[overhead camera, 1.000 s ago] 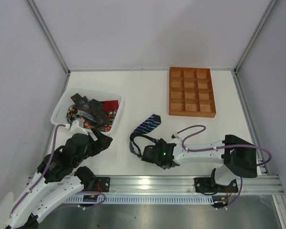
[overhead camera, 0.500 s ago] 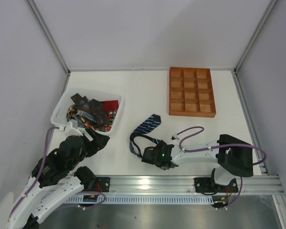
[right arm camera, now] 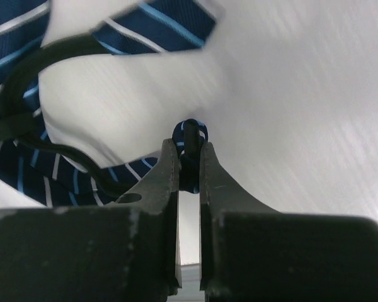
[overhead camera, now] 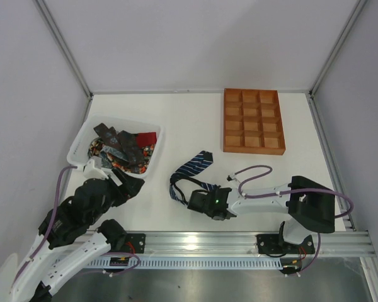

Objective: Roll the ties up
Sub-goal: Flatten the tie

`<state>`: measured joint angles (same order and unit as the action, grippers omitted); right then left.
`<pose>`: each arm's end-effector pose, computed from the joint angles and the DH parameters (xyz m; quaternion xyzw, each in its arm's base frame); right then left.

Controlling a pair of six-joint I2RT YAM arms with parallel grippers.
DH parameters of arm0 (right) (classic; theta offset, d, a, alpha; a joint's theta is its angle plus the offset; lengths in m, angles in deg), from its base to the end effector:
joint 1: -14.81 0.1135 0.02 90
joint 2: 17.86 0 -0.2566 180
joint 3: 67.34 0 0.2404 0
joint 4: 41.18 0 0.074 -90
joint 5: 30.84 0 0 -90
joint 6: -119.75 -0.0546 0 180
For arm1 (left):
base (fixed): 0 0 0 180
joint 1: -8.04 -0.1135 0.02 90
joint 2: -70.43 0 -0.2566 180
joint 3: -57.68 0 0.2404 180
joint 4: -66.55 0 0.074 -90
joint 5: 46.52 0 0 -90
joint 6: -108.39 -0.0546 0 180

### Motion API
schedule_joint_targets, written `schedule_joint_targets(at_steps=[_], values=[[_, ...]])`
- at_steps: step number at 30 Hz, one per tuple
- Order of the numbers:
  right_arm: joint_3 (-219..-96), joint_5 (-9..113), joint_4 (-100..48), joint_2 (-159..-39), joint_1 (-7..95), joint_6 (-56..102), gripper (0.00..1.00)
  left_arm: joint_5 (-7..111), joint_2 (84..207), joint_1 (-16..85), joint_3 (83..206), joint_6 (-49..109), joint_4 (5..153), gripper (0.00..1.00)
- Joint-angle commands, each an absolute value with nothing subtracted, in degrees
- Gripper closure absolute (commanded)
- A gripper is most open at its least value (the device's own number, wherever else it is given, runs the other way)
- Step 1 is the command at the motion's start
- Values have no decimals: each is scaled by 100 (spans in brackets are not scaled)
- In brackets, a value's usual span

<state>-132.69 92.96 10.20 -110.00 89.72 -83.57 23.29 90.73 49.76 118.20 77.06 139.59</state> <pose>0.0993 0.2515 0.1447 0.3414 0.8889 0.1191 0.2813 0.0634 -0.0313 0.2899 -0.2104 0.8427 -0.2634 0.4198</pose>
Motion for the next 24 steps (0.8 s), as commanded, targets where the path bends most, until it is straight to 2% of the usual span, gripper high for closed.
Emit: schedule_joint_targets(at_steps=[1, 3, 4, 6, 9, 13, 16, 19, 24], values=[[-13409, 10281, 932, -10324, 8593, -6899, 100, 2572, 9144, 4979, 12143, 7219, 13681, 17], [-13436, 10494, -63, -9936, 8425, -4971, 100, 2678, 9170, 4979, 12231, 7043, 13629, 17], [-13444, 10434, -463, -9534, 8276, -3074, 100, 2782, 9179, 4988, 12258, 6938, 13542, 16], [-13514, 10031, -1463, -9189, 8082, -1637, 100, 2888, 9144, 4979, 12267, 6858, 13410, 16], [-13743, 8776, -2090, -8652, 7652, 176, 100, 3003, 9100, 4979, 12241, 6805, 13181, 17], [-14408, 6109, -2401, -8588, 7352, 1232, 99, 2889, 8995, 4979, 12232, 6936, 13101, 17], [-14788, 4980, -2356, -8773, 7369, 1165, 100, 2793, 8889, 4979, 12249, 6954, 13084, 18], [-15008, 4178, -2794, -8958, 7413, 945, 100, 2634, 8792, 4979, 12285, 6980, 13118, 18], [-15465, 3676, -2937, -9169, 7589, 1172, 100, 2406, 8512, 4979, 12373, 7182, 13268, 20]])
